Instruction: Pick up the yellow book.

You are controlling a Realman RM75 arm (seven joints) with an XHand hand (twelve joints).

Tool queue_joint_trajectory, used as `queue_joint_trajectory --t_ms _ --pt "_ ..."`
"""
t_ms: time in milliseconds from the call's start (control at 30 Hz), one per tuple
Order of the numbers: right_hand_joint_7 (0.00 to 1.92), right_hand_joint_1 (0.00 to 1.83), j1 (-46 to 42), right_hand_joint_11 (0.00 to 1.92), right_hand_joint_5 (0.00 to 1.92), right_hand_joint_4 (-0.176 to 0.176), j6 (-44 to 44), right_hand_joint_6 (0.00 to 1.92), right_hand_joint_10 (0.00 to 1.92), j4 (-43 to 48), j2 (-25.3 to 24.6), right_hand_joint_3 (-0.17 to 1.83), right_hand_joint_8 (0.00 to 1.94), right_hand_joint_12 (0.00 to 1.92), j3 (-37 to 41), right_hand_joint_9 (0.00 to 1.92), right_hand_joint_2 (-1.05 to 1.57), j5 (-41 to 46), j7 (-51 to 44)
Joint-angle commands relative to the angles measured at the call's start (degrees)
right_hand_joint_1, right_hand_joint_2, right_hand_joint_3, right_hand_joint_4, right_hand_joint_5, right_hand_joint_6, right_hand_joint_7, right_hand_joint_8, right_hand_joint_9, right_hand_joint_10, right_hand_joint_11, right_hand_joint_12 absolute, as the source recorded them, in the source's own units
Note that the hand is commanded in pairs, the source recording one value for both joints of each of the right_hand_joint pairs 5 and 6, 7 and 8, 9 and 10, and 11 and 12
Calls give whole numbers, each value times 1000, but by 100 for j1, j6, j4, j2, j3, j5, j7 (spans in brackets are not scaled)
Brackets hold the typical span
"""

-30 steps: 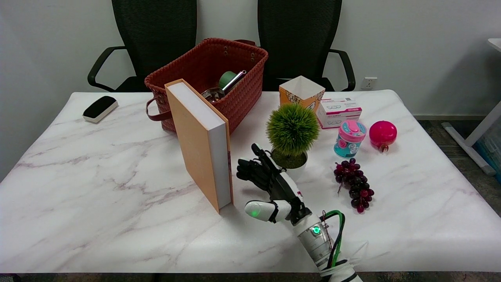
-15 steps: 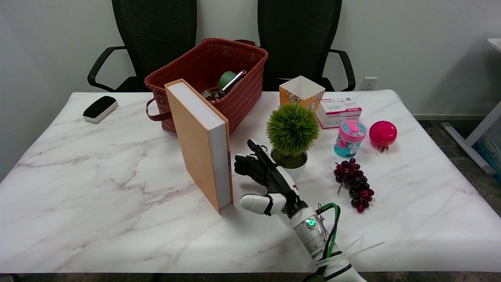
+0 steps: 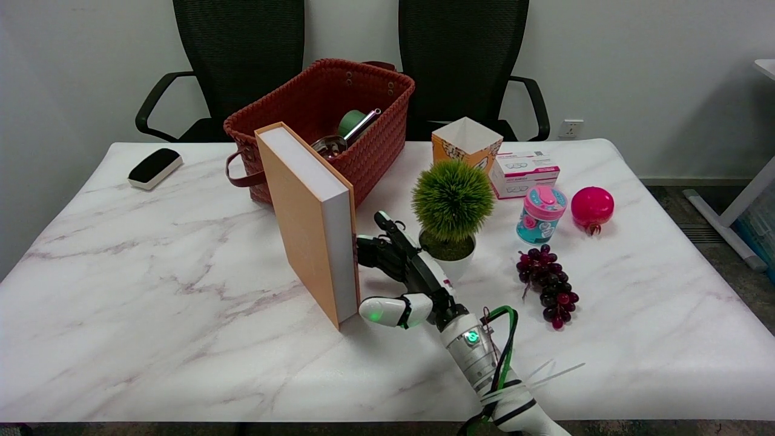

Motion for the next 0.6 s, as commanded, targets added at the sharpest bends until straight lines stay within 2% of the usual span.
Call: queue_joint_trajectory --t_ms 33,600 --pt "441 916 53 469 80 0 -393 80 466 204 -105 369 441 469 77 466 20 16 -481" --pt "465 923 83 497 94 0 -683 94 491 502 -105 394 465 497 103 491 -19 570 -1420"
